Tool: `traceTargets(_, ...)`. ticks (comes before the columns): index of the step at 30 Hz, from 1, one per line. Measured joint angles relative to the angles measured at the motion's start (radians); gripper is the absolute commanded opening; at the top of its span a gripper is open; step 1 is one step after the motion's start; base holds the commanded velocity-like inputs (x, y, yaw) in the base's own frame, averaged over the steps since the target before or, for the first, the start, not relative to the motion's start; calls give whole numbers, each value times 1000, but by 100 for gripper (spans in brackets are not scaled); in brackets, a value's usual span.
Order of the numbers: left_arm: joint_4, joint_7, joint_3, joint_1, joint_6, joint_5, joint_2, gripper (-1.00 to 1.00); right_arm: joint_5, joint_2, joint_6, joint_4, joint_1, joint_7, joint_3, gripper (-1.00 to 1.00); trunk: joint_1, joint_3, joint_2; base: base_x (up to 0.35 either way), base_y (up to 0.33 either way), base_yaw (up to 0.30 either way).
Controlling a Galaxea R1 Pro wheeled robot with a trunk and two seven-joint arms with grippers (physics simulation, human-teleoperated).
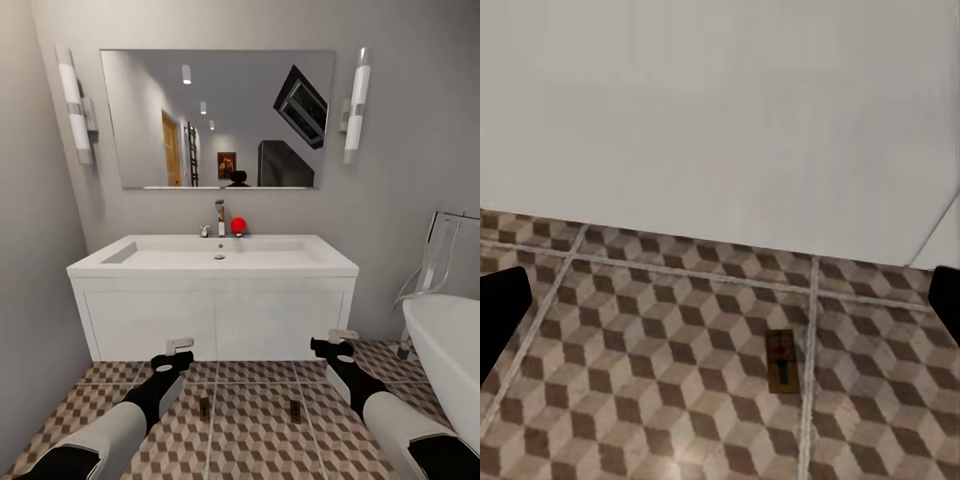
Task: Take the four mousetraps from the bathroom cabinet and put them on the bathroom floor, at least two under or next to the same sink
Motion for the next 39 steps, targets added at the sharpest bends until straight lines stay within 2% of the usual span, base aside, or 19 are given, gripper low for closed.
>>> traceTargets(24,0,0,0,0,1,1,0,100,4,-1,10,2,0,3,4,100,-92,75,168,0,0,0)
traceTargets(32,2,0,0,0,7,3,0,100,24,-1,10,7,0,3,3,100,-123,100,224,0,0,0)
traceTargets(39,2,0,0,0,9,4,-1,100,24,-1,10,9,0,3,2,100,-150,122,273,0,0,0)
